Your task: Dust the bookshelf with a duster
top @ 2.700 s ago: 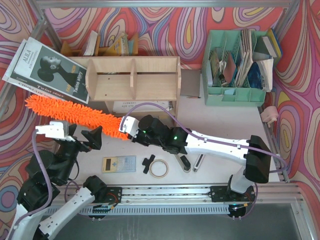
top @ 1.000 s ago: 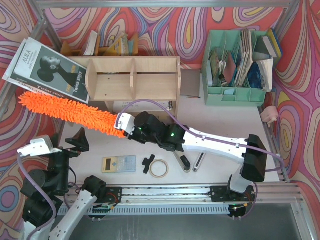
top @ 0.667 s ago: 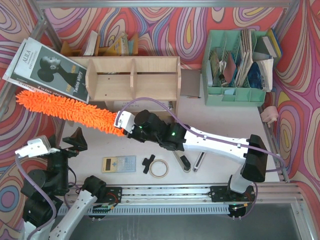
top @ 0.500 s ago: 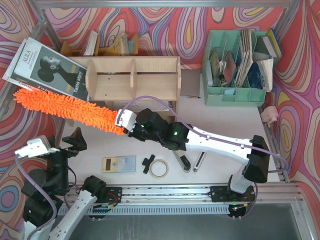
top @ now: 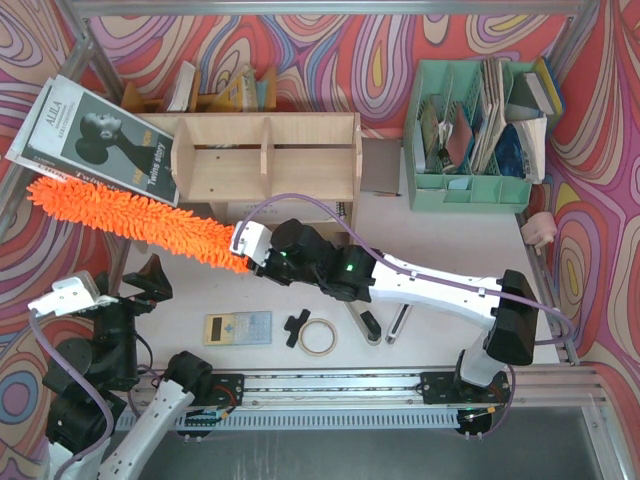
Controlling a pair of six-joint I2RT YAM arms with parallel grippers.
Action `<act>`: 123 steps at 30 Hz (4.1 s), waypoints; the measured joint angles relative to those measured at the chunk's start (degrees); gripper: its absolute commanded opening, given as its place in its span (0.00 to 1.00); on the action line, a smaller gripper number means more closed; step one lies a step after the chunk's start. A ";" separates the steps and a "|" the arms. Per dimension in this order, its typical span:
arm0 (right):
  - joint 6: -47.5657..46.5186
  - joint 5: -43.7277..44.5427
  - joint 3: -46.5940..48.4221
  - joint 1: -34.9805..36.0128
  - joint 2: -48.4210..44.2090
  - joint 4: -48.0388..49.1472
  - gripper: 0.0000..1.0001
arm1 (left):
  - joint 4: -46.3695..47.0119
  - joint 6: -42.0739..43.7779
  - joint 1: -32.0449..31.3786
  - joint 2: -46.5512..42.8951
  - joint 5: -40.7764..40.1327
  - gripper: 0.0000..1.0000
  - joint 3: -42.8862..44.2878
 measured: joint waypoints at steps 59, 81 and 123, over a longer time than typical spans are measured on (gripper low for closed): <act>0.24 0.55 -15.91 -0.35 -13.62 -1.29 0.00 | 0.02 -0.20 0.02 0.57 -3.10 0.98 -0.55; 0.46 1.92 -16.11 -0.35 -17.62 0.04 0.00 | 0.13 -0.20 0.02 1.22 -5.95 0.98 -0.66; 8.17 5.09 -15.52 -3.04 -11.89 4.66 0.00 | 0.22 -0.17 0.28 3.26 -6.34 0.98 -0.66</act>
